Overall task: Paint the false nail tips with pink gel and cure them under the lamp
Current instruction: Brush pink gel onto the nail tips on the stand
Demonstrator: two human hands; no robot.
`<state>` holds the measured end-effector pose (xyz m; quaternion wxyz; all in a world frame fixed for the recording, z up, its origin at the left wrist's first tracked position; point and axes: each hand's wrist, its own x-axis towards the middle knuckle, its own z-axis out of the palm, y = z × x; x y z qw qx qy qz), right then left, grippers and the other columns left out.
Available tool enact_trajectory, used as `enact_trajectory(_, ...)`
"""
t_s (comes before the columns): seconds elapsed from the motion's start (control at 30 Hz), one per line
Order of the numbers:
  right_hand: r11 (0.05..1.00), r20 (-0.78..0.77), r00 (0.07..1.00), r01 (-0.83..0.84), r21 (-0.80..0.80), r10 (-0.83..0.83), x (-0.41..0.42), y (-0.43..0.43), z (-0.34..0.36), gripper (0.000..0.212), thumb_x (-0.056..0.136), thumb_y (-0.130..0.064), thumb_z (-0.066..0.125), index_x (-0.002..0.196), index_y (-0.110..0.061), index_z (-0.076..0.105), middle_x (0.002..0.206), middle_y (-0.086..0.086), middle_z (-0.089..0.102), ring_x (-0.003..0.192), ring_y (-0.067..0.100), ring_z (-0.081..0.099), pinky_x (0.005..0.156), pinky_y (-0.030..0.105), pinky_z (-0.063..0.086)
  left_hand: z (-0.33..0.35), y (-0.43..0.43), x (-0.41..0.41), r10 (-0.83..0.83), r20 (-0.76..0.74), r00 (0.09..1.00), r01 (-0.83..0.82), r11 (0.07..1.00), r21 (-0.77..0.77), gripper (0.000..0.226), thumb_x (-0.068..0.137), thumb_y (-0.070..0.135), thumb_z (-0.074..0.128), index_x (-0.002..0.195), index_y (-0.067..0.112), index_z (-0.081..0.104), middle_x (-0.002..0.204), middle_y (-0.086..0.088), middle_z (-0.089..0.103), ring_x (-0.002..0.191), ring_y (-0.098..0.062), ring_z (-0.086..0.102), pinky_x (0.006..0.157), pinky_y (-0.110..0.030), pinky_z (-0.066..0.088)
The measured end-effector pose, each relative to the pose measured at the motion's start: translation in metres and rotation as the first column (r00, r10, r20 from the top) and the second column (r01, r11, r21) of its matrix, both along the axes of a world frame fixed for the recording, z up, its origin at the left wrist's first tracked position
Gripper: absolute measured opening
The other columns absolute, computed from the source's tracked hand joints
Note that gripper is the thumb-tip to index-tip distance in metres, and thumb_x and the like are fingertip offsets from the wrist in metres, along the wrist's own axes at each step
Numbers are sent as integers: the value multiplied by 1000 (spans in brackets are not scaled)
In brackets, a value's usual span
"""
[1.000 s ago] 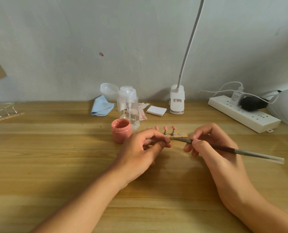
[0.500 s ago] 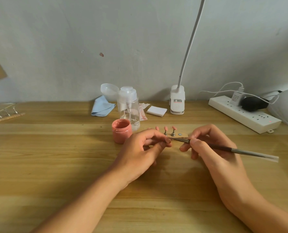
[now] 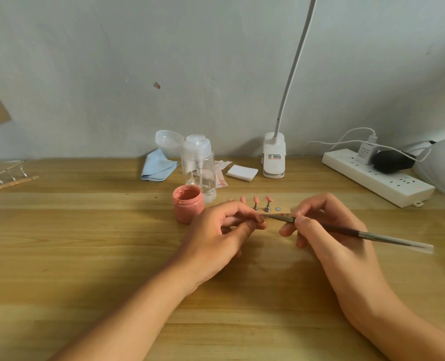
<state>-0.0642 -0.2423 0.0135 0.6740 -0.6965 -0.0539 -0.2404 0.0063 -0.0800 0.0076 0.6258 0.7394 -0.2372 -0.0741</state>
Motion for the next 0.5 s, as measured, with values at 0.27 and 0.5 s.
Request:
enact_trajectory(0.27,981,157,983,117,-157,-92,-3,0,2,3,81,-7,58,83,-10,58,76,10,70,71,13,65,66,17,48,-1,2,2,33,75,997,-36,999,41,12,94,17,64,97,23,74,92,9,76,89,3,64,57,-12,38)
enact_trajectory(0.5,963,112,986,148,-225,-125,-3,4,3,5,76,-14,60,80,-11,58,74,11,66,76,30,63,70,40,49,-3,0,3,58,96,994,-64,996,58,12,93,21,66,95,29,76,88,11,76,85,4,62,60,-12,38)
